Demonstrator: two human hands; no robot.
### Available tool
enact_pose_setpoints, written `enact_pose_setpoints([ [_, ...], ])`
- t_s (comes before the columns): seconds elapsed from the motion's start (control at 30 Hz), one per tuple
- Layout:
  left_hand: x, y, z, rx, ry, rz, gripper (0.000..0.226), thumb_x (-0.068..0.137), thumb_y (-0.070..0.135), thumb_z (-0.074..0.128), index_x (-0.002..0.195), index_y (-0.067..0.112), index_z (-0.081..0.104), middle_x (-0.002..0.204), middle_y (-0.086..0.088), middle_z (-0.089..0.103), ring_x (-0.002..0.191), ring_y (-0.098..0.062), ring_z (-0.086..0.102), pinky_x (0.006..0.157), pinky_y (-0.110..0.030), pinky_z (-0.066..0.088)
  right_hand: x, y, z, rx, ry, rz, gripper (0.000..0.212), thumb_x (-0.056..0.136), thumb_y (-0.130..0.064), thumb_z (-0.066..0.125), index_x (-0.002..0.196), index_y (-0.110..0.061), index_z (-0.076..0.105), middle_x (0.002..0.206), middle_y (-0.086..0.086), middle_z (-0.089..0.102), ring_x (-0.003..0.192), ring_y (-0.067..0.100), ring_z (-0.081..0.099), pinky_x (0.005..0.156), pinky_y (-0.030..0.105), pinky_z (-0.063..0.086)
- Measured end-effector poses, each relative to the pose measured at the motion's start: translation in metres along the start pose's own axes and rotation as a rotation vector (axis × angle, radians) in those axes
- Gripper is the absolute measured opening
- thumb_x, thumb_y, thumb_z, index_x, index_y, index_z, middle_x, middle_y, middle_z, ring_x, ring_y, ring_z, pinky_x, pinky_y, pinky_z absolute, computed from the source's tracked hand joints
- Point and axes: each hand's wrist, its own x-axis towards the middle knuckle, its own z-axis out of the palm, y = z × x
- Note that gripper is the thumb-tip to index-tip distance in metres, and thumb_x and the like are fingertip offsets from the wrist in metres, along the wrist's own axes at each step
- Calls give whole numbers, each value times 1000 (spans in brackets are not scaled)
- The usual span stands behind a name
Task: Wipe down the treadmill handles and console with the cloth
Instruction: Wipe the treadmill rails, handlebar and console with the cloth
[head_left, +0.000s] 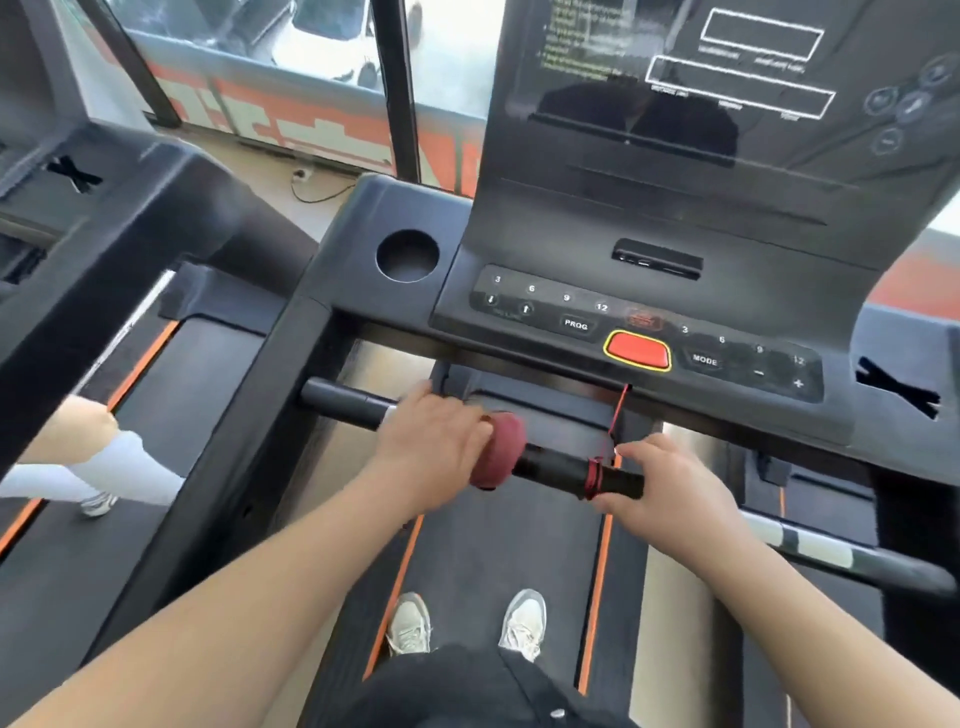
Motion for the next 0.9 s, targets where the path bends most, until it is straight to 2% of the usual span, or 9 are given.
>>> enact_pose_setpoints([
  [0.1, 9, 32, -12, 108, -45, -249, 39, 103, 34, 27, 90, 26, 64, 93, -1, 70, 90, -31, 61, 107, -50, 33, 3, 8, 2, -40, -32, -29, 49, 82, -56, 70, 124, -33, 63, 112, -13, 54, 115, 13, 53, 80, 30, 49],
  [0.23, 9, 110, 6, -175, 83, -117, 40, 103, 36, 30, 110, 21, 66, 101, 0, 68, 94, -29, 58, 110, -49, 36, 13, 12, -1, -107, -36, -92, 42, 76, -58, 72, 108, -30, 69, 104, -10, 59, 108, 15, 58, 79, 30, 51],
  [0.33, 12, 81, 7, -115, 48, 6, 47, 103, 46, 28, 117, 22, 67, 102, -1, 70, 94, -30, 61, 98, -45, 43, 21, 16, -7, -132, -74, -140, 46, 72, -64, 74, 103, -32, 67, 103, -11, 63, 106, 15, 60, 80, 30, 52],
  [0.43, 14, 35, -6, 41, -82, -186, 61, 101, 51, 15, 98, 24, 70, 96, -5, 73, 91, -33, 64, 92, -43, 41, 25, 19, -14, -86, -123, -128, 48, 68, -65, 79, 98, -31, 63, 100, -12, 63, 102, 17, 61, 81, 31, 52],
  [0.5, 9, 38, -10, 119, -103, -292, 62, 101, 44, 10, 97, 24, 68, 99, -3, 72, 93, -33, 62, 100, -45, 36, 26, 20, -15, -59, -139, -120, 50, 66, -65, 81, 97, -31, 62, 99, -12, 61, 100, 17, 61, 81, 31, 51],
  [0.57, 7, 75, -4, 75, -50, -297, 51, 103, 41, 17, 105, 27, 66, 105, 1, 70, 99, -31, 58, 112, -50, 31, 26, 20, -13, -52, -131, -121, 49, 65, -64, 81, 95, -30, 63, 95, -14, 61, 97, 16, 61, 80, 31, 52],
  [0.67, 3, 126, 14, -171, 105, -209, 43, 103, 39, 30, 130, 25, 61, 125, 7, 64, 113, -26, 52, 119, -49, 24, 27, 17, -14, -74, -109, -124, 48, 63, -63, 81, 88, -26, 64, 89, -13, 64, 89, 16, 61, 77, 31, 54],
  [0.8, -26, 115, 26, -144, 126, -62, 56, 104, 40, 35, 156, 19, 37, 158, 4, 42, 145, -27, 36, 125, -48, 16, 27, 13, -18, -117, -131, -137, 49, 63, -61, 80, 88, -23, 64, 86, -9, 65, 84, 17, 62, 72, 29, 53],
  [0.9, -41, 115, 32, -130, 84, -41, 63, 105, 43, 35, 162, 18, 24, 167, 2, 26, 156, -25, 18, 127, -47, 11, 28, 11, -20, -137, -135, -143, 49, 64, -60, 80, 90, -22, 64, 87, -8, 65, 83, 17, 63, 70, 29, 54],
])
